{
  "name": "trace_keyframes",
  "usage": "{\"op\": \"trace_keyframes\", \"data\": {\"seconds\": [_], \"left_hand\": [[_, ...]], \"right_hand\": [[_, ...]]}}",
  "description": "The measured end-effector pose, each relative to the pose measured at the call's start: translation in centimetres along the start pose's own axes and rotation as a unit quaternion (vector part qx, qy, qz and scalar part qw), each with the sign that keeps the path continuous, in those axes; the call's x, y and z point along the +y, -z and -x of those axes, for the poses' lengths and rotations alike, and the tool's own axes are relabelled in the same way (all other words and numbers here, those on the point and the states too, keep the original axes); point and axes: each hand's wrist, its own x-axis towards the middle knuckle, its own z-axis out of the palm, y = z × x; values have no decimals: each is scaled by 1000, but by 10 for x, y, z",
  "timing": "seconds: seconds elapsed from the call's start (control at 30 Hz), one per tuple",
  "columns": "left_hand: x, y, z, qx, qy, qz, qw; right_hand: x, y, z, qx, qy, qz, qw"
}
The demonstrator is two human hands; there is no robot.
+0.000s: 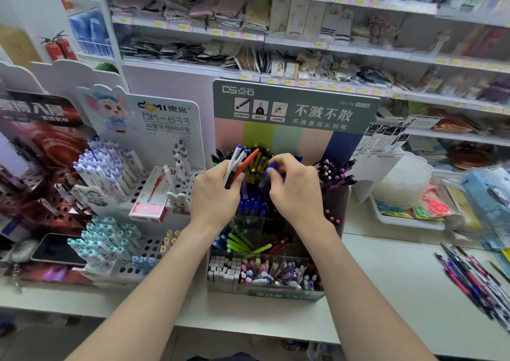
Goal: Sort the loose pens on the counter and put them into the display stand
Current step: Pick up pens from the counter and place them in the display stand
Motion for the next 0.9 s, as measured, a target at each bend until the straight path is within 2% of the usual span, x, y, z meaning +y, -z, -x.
{"op": "trace_keyframes", "data": {"seconds": [0.07, 0.13, 0.17, 0.27, 0.4, 0.5, 0.57, 0.7, 0.83, 0.9], "left_hand": [[-3, -1, 0, -8, 3, -9, 1000], [-7, -1, 0, -45, 15, -17, 999], [-7, -1, 0, -55, 18, -15, 998], [-5, -2, 2, -30, 0, 0, 1000], [-4, -4, 3, -29, 3, -25, 999], [-4, -5, 2, -19, -3, -41, 999], [-3, -6, 2, -29, -4, -24, 999], [-7, -5, 2, -74, 12, -31, 997], [-8, -4, 4, -92, 40, -28, 995], [-7, -3, 3, -125, 55, -29, 990]], "right_hand": [[1, 0, 1, -10, 20, -10, 1000], [2, -4, 7, -96, 36, 18, 995], [2, -6, 8, -112, 33, 49, 992], [5, -7, 7, -52, 18, 137, 989], [1, -13, 10, -121, 45, 130, 983], [8, -13, 6, -68, -12, 126, 990], [11, -13, 7, -86, -17, 83, 993], [14, -12, 9, -82, -49, 79, 992], [9, -9, 12, -142, -17, 94, 985], [4, -8, 15, -219, 2, 101, 970]]}}
